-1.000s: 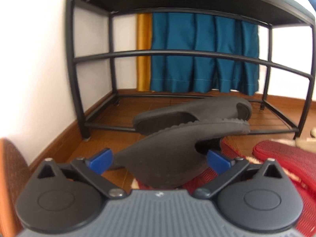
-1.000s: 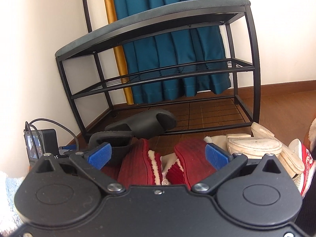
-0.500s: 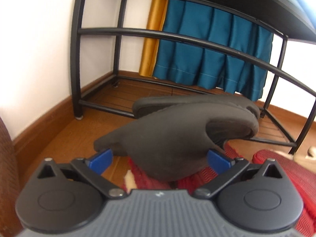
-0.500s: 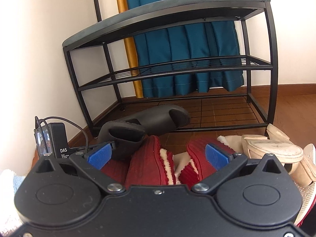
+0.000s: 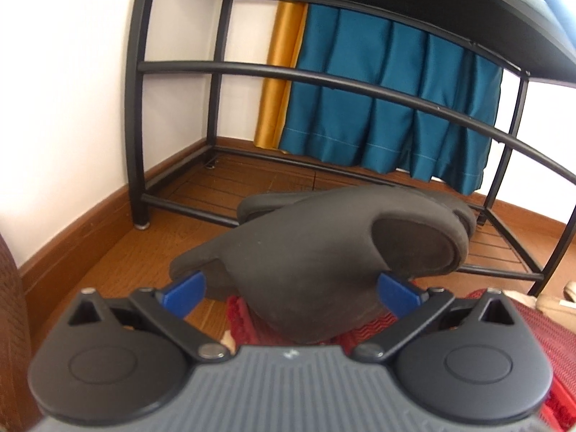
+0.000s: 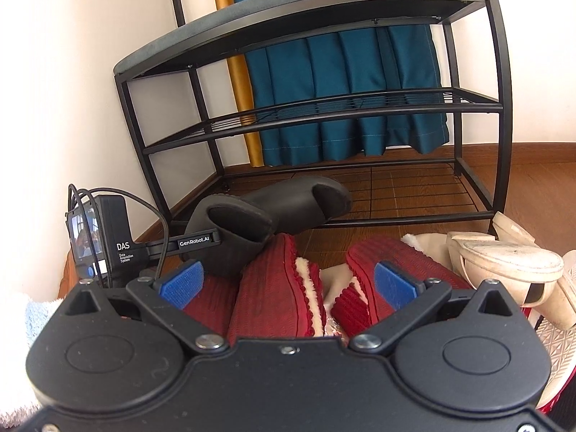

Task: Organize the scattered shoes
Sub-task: 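Close the left tool on the black slide sandal's strap, then lift the black sandal with the left tool toward the shoe rack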

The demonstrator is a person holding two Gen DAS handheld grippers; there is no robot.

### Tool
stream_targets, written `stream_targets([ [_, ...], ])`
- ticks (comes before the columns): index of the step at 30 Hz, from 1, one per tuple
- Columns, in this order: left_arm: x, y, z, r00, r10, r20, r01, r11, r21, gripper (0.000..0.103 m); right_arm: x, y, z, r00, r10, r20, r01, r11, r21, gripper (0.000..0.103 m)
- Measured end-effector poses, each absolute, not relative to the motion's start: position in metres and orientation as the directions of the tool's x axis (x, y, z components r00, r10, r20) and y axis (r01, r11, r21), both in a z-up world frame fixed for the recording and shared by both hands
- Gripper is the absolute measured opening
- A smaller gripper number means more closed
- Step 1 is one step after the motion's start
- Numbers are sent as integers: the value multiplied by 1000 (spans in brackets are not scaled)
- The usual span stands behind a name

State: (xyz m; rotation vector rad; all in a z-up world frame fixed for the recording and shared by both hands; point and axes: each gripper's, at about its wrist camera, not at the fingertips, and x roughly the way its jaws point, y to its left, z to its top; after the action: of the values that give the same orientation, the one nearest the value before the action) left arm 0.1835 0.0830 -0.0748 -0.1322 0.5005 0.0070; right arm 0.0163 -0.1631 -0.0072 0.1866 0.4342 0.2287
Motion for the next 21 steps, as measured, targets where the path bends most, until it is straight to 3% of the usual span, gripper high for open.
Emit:
stream_targets([
  [21,196,81,-70,874,-22,-486,-57,988,-147,103,19,-164,-10,879,253,-405,-171,959,227,103],
])
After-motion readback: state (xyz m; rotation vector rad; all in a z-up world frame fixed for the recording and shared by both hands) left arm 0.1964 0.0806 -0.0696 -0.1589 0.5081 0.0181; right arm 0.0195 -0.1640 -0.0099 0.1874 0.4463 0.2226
